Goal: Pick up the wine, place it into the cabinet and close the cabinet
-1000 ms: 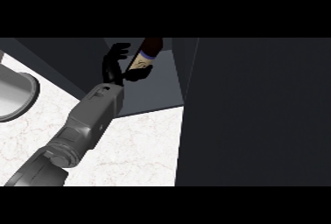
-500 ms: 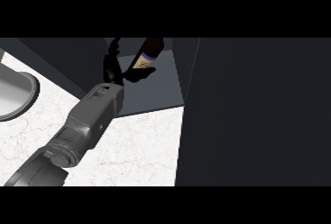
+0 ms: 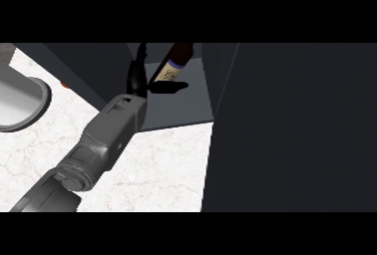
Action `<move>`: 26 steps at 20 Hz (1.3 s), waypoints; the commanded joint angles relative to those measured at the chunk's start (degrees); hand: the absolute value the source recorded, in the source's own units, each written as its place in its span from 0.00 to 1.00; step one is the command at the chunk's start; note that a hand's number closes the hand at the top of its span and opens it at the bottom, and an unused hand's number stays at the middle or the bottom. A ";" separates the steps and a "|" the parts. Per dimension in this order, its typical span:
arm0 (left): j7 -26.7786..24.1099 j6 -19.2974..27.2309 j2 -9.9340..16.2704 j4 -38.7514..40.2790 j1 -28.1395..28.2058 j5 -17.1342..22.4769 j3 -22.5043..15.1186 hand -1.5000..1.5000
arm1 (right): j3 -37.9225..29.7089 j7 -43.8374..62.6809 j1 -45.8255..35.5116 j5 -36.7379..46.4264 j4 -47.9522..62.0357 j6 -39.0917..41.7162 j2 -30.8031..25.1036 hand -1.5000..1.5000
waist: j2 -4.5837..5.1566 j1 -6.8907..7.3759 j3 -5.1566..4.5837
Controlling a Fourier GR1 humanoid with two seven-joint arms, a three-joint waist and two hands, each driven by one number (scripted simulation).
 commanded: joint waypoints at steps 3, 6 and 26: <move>-3.49 -16.20 5.17 -4.53 -0.69 1.49 1.75 0.00 | -1.44 1.94 0.37 -0.69 -1.63 -0.62 -0.99 0.00 | -1.75 2.87 0.49; -10.17 -20.59 3.26 -6.79 2.11 3.20 3.78 0.00 | -1.05 2.86 1.74 0.20 -4.03 -1.80 -0.49 0.00 | -2.34 3.99 0.53; 4.74 -19.65 -3.97 -35.53 8.60 0.15 -0.33 0.00 | -5.21 7.63 2.71 0.04 -5.99 -4.49 -4.85 0.00 | -4.63 9.73 0.76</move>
